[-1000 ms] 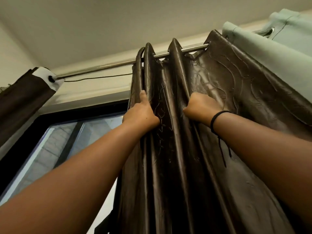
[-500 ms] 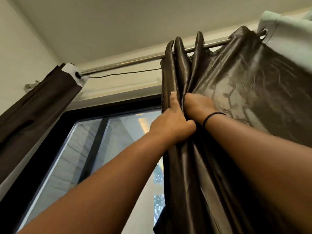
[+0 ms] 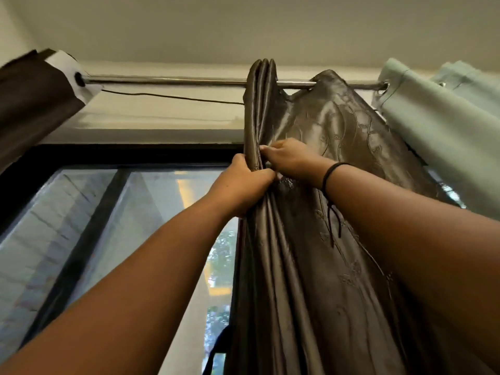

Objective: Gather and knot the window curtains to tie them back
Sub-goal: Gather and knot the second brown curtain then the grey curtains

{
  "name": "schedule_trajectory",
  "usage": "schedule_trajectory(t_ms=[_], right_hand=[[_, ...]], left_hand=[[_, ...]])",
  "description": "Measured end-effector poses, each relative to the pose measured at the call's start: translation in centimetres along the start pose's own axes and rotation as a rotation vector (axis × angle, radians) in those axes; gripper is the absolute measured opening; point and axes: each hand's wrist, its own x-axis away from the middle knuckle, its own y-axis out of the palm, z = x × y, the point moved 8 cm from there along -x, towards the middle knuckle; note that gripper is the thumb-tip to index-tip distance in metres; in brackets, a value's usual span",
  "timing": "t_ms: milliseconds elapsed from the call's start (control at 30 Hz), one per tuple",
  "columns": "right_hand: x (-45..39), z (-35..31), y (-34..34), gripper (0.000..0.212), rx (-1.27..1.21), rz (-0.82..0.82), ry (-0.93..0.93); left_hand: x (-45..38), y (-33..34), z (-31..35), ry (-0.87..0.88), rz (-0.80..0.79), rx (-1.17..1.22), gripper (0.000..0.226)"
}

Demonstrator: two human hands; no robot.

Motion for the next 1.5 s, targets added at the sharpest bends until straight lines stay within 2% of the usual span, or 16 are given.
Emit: schedule_trajectory(t_ms=[33,100,167,267,400,467,600,667,767,900,1000,1067,1167,1300,1433,1500], right_hand=[[0.1,1.6,-1.3,0.050,0.186,0.068,0.051],[0.7,4.4,-4.8,0.056,0.516,0.290,0.175],[2.2,7.1,-8.0,0.060,0.646,0.453,0.311],[4.3,11.2,-10.7,0.075,0.689,0.494,0.532],[5.3,16.1,-12.4,0.073,0.526,0.431,0.695],[5.0,17.0,-12.7,0.064,0.448,0.403,0.658],[4.0,15.0,-12.5,0.031,0.498,0.369,0.519],[2.9,13.0,-11.2,0.026,0.513,0.302,0.464],[0.1,8.7,-7.9,0.030,0.572,0.198,0.325],[-2.2,-1.9,-1.0,0.033,0.626,0.111,-0.022],[-1.6,-8.4,3.4,0.034,0.637,0.052,-0.249],[-1.4,-8.7,4.0,0.030,0.554,-0.002,-0.261],[-1.7,-5.9,3.6,0.028,0.319,-0.110,-0.166],[-0.4,-1.2,2.1,0.052,-0.172,-0.266,0.014],[-0.6,1.6,0.4,0.076,-0.438,-0.262,0.076],[-0.3,2.8,0.7,0.076,-0.514,-0.295,0.124]], left_hand=[[0.0,0.8,0.3,0.007,-0.011,-0.012,0.066],[-0.1,2.3,0.6,0.026,-0.034,-0.036,0.081],[-0.1,3.5,0.9,0.055,-0.046,-0.057,0.077],[-0.3,5.0,0.9,0.101,-0.052,-0.101,0.072],[-0.4,5.5,0.8,0.133,-0.043,-0.111,0.077],[-0.7,5.5,0.5,0.126,-0.042,-0.081,0.077],[-0.5,5.1,-0.5,0.038,-0.120,0.073,0.093],[-0.3,4.6,-1.4,-0.011,-0.157,0.124,0.096],[-0.1,3.6,-2.6,-0.052,-0.200,0.152,0.080],[-0.1,1.8,-3.4,-0.062,-0.199,0.241,0.037],[-0.3,0.4,-4.3,-0.085,-0.116,0.230,0.029],[-0.3,-0.1,-4.9,-0.106,-0.081,0.221,0.029],[-0.7,-0.2,-5.5,-0.120,-0.062,0.229,0.035],[-1.6,1.0,-4.3,-0.070,-0.078,0.286,0.053],[-2.4,3.2,-1.2,0.026,-0.083,0.460,0.046],[-2.6,5.0,0.4,0.077,-0.109,0.503,0.043]])
